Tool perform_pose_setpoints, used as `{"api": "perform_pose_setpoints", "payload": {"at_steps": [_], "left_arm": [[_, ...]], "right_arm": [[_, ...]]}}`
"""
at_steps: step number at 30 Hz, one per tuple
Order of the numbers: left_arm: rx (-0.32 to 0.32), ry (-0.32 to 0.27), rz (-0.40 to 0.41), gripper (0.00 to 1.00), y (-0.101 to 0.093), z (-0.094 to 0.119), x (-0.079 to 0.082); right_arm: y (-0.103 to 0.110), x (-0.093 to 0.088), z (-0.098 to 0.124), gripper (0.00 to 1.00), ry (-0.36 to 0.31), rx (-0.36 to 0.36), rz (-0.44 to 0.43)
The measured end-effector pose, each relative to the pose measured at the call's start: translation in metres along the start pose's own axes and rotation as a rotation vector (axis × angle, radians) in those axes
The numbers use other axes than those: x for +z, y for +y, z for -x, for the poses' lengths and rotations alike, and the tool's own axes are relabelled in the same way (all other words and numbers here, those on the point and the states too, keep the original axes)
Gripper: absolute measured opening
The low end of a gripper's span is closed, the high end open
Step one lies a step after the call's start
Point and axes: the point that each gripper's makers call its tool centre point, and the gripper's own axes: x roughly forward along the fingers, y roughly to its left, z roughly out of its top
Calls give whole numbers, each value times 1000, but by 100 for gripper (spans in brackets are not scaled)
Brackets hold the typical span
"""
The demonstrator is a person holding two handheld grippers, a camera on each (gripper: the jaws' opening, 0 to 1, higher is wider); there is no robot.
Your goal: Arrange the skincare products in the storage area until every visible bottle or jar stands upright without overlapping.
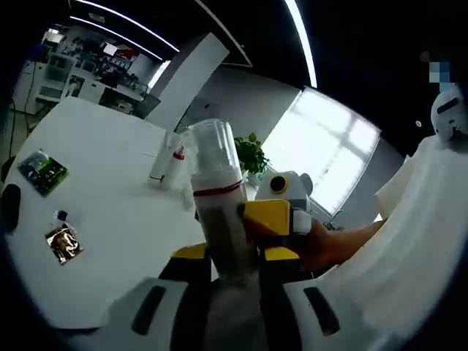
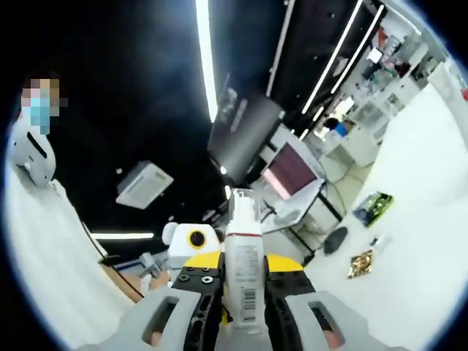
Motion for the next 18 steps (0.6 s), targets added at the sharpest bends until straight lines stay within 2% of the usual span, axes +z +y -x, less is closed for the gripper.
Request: {"api": "perform_pose_setpoints", "payload": {"at_steps": [4, 7, 10, 13, 18], "left_arm": [[56, 34, -44, 19, 5, 0, -6], [70, 37, -59, 18, 5, -2, -5], [113, 39, -91, 18, 8, -2, -3], [188, 60, -138, 18, 15, -1, -5], [310, 137, -265, 18, 26, -1, -13]], "right_arm": [[-4, -8, -1, 18, 43, -36, 41], [-4, -7, 1, 19, 52, -53, 65], [-5, -5, 1, 21, 56, -82, 94], [-8, -6, 3, 21, 79, -123, 139], [-15, -13, 6, 21, 127, -178, 179]]}}
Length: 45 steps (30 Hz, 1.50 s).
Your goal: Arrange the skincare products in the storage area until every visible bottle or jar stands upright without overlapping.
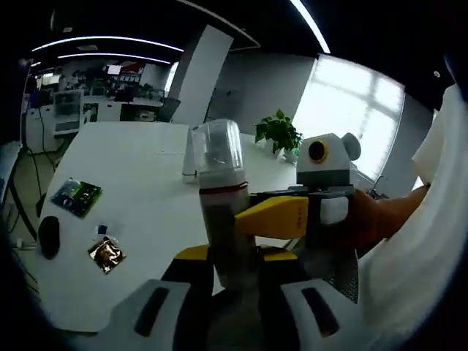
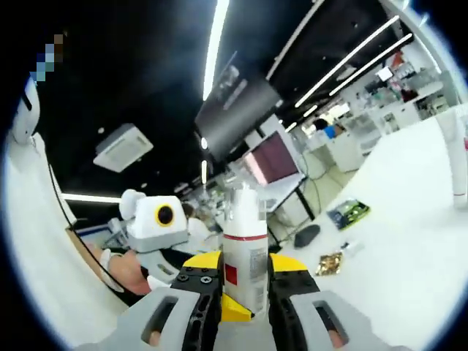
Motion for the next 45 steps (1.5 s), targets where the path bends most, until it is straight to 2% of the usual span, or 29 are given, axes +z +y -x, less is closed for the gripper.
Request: {"api": "perform_pose_setpoints", "payload": {"at_steps": [4, 10, 13, 16, 18, 19, 24, 30, 45], "left_arm": [[77, 43, -101, 18, 7, -4, -4], [143, 76, -139, 16, 15, -6, -7], [174, 93, -209, 16, 17, -6, -6], [184, 99, -251, 16, 16, -7, -3], [191, 101, -329, 16, 17, -6, 0], [191, 103, -335, 16, 16, -7, 0], [197, 99, -374, 17, 16, -8, -1], [201, 98, -464, 18, 17, -6, -5], [219, 93, -453, 19, 21, -3, -14]], "right_arm": [[-9, -4, 1, 21, 20, -41, -19], [-26, -10, 2, 20, 25, -103, -89], [-30, -13, 1, 20, 38, -119, -110], [-31, -11, 4, 20, 25, -123, -171], [-32, -9, 6, 16, 12, -119, -216], [-32, -8, 7, 16, 5, -117, -238], [-31, -8, 7, 15, 13, -128, -199], [-28, -10, 5, 14, 30, -124, -186], [-27, -21, 0, 13, 91, -112, -139]]}}
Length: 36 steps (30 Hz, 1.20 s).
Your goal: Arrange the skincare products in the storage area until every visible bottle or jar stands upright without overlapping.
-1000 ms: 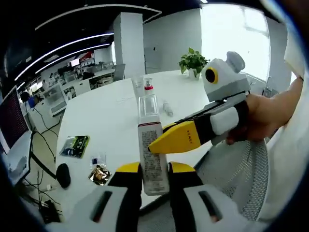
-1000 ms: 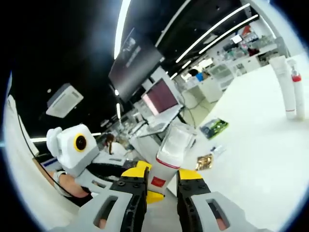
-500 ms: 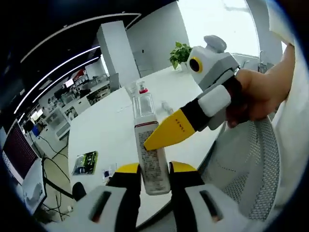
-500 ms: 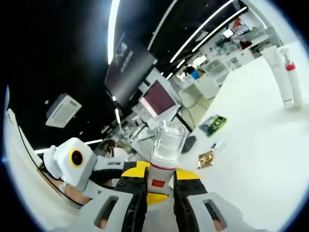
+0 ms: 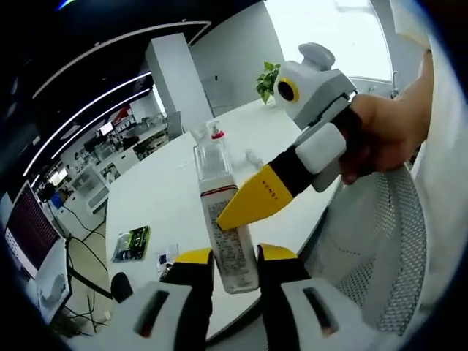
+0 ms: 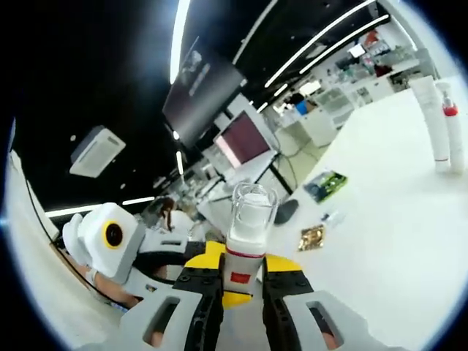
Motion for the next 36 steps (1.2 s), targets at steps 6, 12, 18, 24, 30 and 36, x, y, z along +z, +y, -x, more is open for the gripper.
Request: {"api": "perform_pose_setpoints", "payload": {"at_steps": [6, 12, 18, 24, 30, 36], "left_arm": [[17, 1, 11, 21, -1, -1, -4], [43, -16, 45, 24, 1, 1, -6], [73, -27, 51, 26, 8, 0, -5], [95, -47, 57, 27, 14, -1, -3], [102, -60, 104, 29, 15, -1, -6], [82, -49, 147, 33, 13, -3, -10]], "right_arm": [[0, -5, -1, 13, 34, 9, 9], [0, -7, -2, 13, 66, 24, 23], [-4, -5, -4, 13, 79, 30, 29], [-10, -1, -7, 13, 85, 25, 40], [-13, -3, -5, 13, 88, 16, 45], [-21, -3, 5, 13, 64, -16, 32]]}}
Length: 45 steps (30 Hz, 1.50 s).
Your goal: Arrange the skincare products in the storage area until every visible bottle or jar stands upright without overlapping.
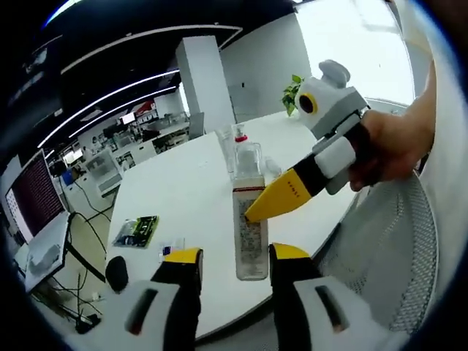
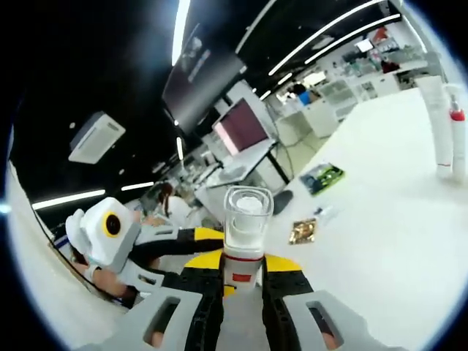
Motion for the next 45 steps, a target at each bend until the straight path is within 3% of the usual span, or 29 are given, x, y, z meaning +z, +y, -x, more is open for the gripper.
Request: {"api": "perform_pose_setpoints", "payload": {"at_steps": [5, 8, 12, 14, 16, 19, 25, 28, 37, 45], "left_arm": [[-39, 60, -47, 34, -2, -6, -9], [-47, 122, -147, 32, 5, -11, -21], [-30, 234, -286, 27, 15, -20, -49], [-18, 298, -347, 17, 15, -22, -65], [-50, 239, -272, 14, 7, -24, -56], [-47, 310, -281, 21, 10, -25, -69], [-32, 321, -254, 17, 15, -23, -71], [-28, 322, -251, 15, 16, -22, -72], [-30, 353, -238, 15, 18, -23, -79], [-32, 353, -241, 15, 17, -23, -79]], "right_arm": [[-16, 1, 6, 13, -16, -43, -22], [-26, 11, 12, 13, -32, -80, -5], [-39, 22, 23, 13, -56, -125, 26], [-51, 24, 30, 13, -55, -161, 40], [-62, 26, 35, 13, -57, -191, 54], [-78, 27, 38, 13, -26, -246, 123], [-105, 31, 32, 13, -26, -292, 99], [-121, 34, 28, 13, 7, -329, 136], [-155, 54, 18, 13, -16, -409, 129], [-183, 68, 12, 14, 3, -476, 183]]}}
